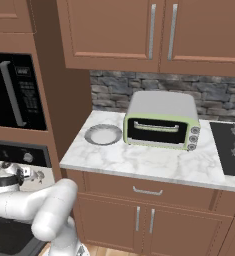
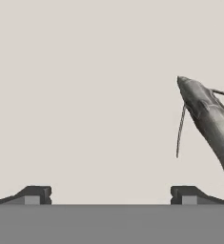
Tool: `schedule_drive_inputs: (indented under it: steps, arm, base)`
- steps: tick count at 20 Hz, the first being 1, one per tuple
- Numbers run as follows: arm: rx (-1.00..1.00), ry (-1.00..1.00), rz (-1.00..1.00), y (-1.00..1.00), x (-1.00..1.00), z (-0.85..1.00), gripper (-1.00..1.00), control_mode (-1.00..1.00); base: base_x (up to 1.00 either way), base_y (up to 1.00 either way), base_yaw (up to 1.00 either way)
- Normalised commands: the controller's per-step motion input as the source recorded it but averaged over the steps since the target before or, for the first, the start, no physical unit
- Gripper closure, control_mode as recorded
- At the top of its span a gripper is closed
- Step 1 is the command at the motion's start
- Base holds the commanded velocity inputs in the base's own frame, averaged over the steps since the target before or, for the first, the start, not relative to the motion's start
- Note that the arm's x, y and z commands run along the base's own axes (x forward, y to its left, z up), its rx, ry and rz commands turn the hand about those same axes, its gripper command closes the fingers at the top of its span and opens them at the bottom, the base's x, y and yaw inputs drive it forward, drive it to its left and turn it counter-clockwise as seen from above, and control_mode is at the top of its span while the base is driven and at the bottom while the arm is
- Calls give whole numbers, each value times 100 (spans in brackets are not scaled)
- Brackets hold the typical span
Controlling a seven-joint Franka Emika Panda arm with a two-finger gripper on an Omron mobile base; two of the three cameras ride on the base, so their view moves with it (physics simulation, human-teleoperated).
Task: Take the fish from the oven and place it on the plate on the counter.
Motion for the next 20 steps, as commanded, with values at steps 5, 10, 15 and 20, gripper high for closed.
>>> schedule_drive_inputs:
  steps: [5,10,15,20]
  arm:
    - [0,-12,-12,0,-76,-100,-100,-100]
    - [0,-10,-11,0,-72,-100,-100,-100]
    - [0,-6,-12,0,-47,-99,-100,-100]
    - [0,-1,-13,0,-58,-99,-100,-100]
  base:
    - [0,0,0]
    - [0,0,0]
    - [0,0,0]
    - [0,0,0]
